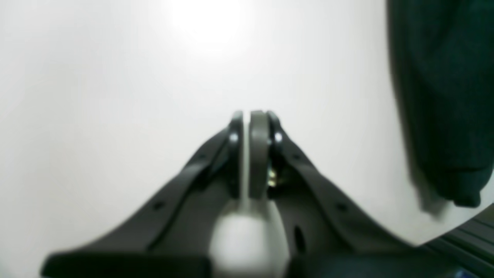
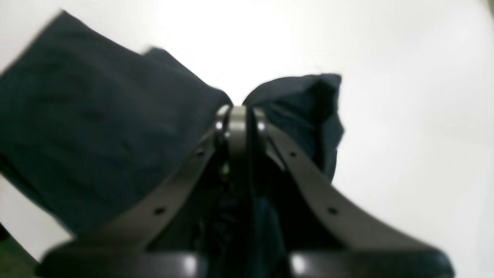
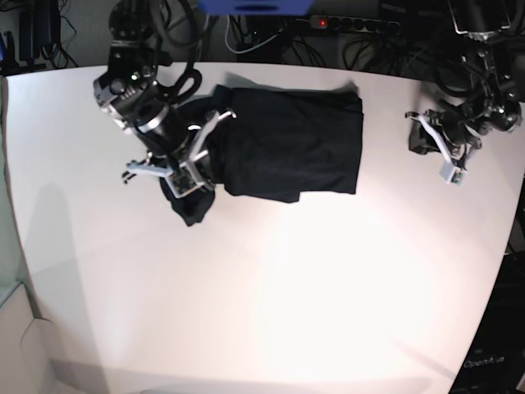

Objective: Fold the T-shirt properly

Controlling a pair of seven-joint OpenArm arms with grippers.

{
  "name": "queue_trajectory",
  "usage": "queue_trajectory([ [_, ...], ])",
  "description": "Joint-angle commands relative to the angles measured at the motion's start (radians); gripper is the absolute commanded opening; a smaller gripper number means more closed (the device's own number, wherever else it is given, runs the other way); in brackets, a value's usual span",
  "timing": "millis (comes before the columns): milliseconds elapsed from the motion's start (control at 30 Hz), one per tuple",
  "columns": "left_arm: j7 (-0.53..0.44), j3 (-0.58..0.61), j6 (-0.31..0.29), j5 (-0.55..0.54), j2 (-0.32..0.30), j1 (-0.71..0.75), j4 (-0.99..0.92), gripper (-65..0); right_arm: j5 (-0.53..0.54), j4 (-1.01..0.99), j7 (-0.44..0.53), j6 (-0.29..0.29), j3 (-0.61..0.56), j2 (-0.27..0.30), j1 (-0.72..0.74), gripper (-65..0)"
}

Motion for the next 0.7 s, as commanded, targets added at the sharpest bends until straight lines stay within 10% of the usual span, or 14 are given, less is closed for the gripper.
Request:
queue_trajectory([
  [0,0.032,-0.001,0.002,0.033,-0.012,-0.003,0.0,-61.4,0.02,0.023,0.028,0.0,-0.036,-0.007,0.006,-65.0],
  [667,0.09,-0.001,0.002,0.041,-0.015,-0.015,0.0,-61.4,0.023,-0.014,0.028,-0.075,-0.595,-0.007,0.035,-65.0],
])
